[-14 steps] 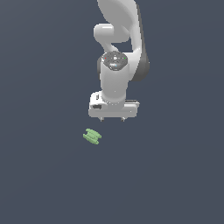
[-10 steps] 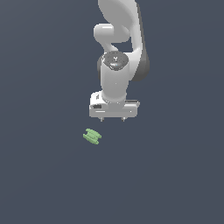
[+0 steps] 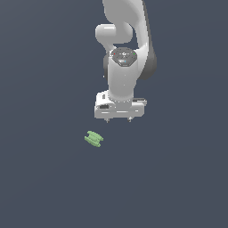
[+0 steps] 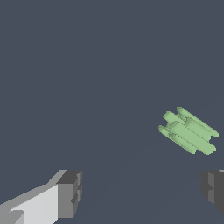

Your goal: Pick up the object and move it to a goal position.

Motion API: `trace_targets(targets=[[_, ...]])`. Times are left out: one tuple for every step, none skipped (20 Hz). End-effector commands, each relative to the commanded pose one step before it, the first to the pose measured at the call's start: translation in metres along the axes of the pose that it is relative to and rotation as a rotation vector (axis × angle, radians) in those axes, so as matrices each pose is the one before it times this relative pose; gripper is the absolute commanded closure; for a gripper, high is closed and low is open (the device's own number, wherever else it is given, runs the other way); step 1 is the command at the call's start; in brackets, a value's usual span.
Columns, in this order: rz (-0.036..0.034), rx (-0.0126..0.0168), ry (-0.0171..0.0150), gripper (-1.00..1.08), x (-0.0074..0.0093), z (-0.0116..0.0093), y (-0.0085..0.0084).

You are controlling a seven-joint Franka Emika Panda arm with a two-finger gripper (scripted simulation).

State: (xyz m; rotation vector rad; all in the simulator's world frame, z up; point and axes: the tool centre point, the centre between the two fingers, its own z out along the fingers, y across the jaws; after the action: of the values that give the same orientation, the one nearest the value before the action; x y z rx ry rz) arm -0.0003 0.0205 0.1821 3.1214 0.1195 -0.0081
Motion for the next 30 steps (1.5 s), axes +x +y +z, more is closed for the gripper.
trace_targets(targets=[[0.00226,-0.00011,-0.00065,-0.92,-0.00021,0.00023,0.00036],[0.00000,0.00000,0.00000,-0.92,0.00000,-0.00001,0.00006],[-0.00138,0.00000,0.00006,-0.92,0.00003,0.00004,0.00004],[-0.00249,-0.00002,0.00004,-0.92,0.00007,0.00016,0.00019],[-0.00352,-0.00003,0.00002,-0.92,0.00010,0.00028,0.00038],[-0.00458,-0.00005,0.00000,-0.92,0.00014,0.00041,0.00055],[-0.00565,-0.00007,-0.00002,-0.92,0.00017,0.00053,0.00070],[-0.00666,-0.00008,-0.00003,-0.92,0.00019,0.00065,0.00089],[-0.00763,-0.00009,-0.00004,-0.92,0.00021,0.00075,0.00103],[-0.00857,-0.00010,-0.00005,-0.92,0.00022,0.00085,0.00115],[-0.00939,-0.00010,-0.00005,-0.92,0.00023,0.00093,0.00127],[-0.01036,-0.00010,-0.00005,-0.92,0.00023,0.00101,0.00138],[-0.01147,-0.00010,-0.00005,-0.92,0.00024,0.00111,0.00150],[-0.01251,-0.00009,-0.00005,-0.92,0.00023,0.00120,0.00164],[-0.01355,-0.00009,-0.00005,-0.92,0.00022,0.00131,0.00179],[-0.01461,-0.00008,-0.00006,-0.92,0.00021,0.00142,0.00194],[-0.01566,-0.00007,-0.00006,-0.92,0.00018,0.00153,0.00208],[-0.01672,-0.00006,-0.00006,-0.92,0.00015,0.00163,0.00222],[-0.01781,-0.00004,-0.00005,-0.92,0.00010,0.00174,0.00237],[-0.01890,-0.00002,-0.00005,-0.92,0.00005,0.00185,0.00252],[-0.02001,0.00000,-0.00004,-0.92,-0.00002,0.00196,0.00266],[-0.02112,0.00003,-0.00003,-0.92,-0.00009,0.00207,0.00280],[-0.02198,0.00006,-0.00001,-0.92,-0.00018,0.00216,0.00291],[-0.02206,0.00009,0.00000,-0.92,-0.00027,0.00217,0.00292],[-0.02205,0.00012,0.00002,-0.92,-0.00035,0.00218,0.00291],[-0.02206,0.00015,0.00005,-0.92,-0.00043,0.00218,0.00288],[-0.02204,0.00018,0.00007,-0.92,-0.00052,0.00218,0.00288],[-0.02205,0.00020,0.00009,-0.92,-0.00060,0.00218,0.00285],[-0.02203,0.00023,0.00012,-0.92,-0.00069,0.00218,0.00283],[-0.02204,0.00025,0.00015,-0.92,-0.00077,0.00219,0.00280]])
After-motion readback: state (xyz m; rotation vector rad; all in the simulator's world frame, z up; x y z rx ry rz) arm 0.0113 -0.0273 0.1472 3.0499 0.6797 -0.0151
